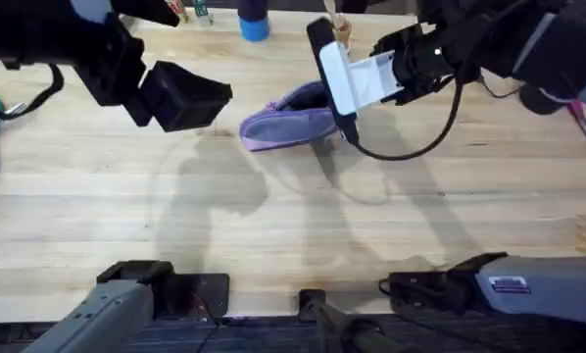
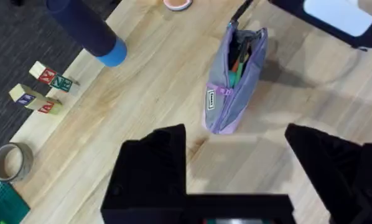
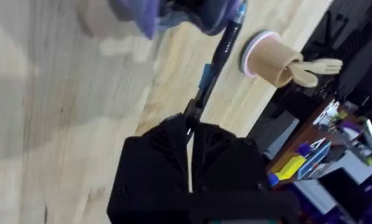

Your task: Unzip the bag, pick up the pens from the table one at a time and place them inside, then zip the bag closed.

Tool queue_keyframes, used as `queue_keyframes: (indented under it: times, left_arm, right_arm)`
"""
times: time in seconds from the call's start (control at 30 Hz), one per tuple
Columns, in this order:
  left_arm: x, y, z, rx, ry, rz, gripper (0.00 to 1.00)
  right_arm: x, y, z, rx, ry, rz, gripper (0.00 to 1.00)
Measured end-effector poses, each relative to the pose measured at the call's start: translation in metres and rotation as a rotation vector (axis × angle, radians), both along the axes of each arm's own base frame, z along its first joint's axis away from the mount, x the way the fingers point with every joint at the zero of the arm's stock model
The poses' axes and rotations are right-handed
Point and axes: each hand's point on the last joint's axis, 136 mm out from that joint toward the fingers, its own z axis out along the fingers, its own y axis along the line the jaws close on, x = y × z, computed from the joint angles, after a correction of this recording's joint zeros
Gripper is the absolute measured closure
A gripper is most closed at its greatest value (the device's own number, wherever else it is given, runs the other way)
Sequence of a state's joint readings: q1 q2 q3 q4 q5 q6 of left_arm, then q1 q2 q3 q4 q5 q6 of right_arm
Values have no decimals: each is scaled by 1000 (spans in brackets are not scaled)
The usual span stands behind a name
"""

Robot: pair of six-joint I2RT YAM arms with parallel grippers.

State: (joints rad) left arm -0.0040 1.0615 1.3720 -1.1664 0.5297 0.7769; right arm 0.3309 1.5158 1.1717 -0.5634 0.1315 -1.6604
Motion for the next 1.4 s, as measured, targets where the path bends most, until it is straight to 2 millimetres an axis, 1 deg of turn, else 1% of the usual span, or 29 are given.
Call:
queue_keyframes:
  times: [0.23,0.37,0.5,0.6,0.87,1.03,1.23,1.3,1.33,1.4]
  left_arm:
    - [0,0,0,0,0,0,7]
    - [0,0,0,0,0,0,7]
    - [0,0,0,0,0,0,7]
    - [0,0,0,0,0,0,7]
    - [0,0,0,0,0,0,8]
    - [0,0,0,0,0,0,7]
    - [0,0,0,0,0,0,7]
    - [0,0,0,0,1,0,7]
    - [0,0,0,0,0,0,7]
    - [0,0,0,0,0,0,7]
  right_arm:
    - [-10,-4,-5,-60,36,65,970]
    - [-15,-6,5,-62,21,79,970]
    - [-19,-2,16,-35,0,96,970]
    - [-22,1,14,-21,18,112,970]
    - [-25,10,13,18,31,141,970]
    - [-28,21,6,57,63,175,970]
    - [-29,30,-14,69,122,188,970]
    - [-27,32,-19,74,132,182,970]
    - [-22,39,-25,89,132,172,970]
    - [-18,46,-27,104,122,166,970]
